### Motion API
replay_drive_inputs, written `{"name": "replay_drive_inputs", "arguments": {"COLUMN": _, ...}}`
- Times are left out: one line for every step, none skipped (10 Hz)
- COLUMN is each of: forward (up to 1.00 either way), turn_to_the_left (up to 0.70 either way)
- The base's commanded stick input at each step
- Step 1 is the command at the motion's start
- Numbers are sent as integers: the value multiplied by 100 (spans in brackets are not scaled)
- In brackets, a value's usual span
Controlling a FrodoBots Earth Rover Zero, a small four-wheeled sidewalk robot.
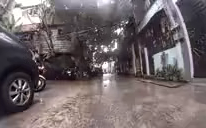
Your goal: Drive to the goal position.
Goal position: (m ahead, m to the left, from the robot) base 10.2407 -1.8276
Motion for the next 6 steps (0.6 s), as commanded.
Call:
{"name": "replay_drive_inputs", "arguments": {"forward": 0, "turn_to_the_left": 0}}
{"name": "replay_drive_inputs", "arguments": {"forward": 0, "turn_to_the_left": 0}}
{"name": "replay_drive_inputs", "arguments": {"forward": 0, "turn_to_the_left": 0}}
{"name": "replay_drive_inputs", "arguments": {"forward": 0, "turn_to_the_left": 0}}
{"name": "replay_drive_inputs", "arguments": {"forward": 0, "turn_to_the_left": 0}}
{"name": "replay_drive_inputs", "arguments": {"forward": 0, "turn_to_the_left": 0}}
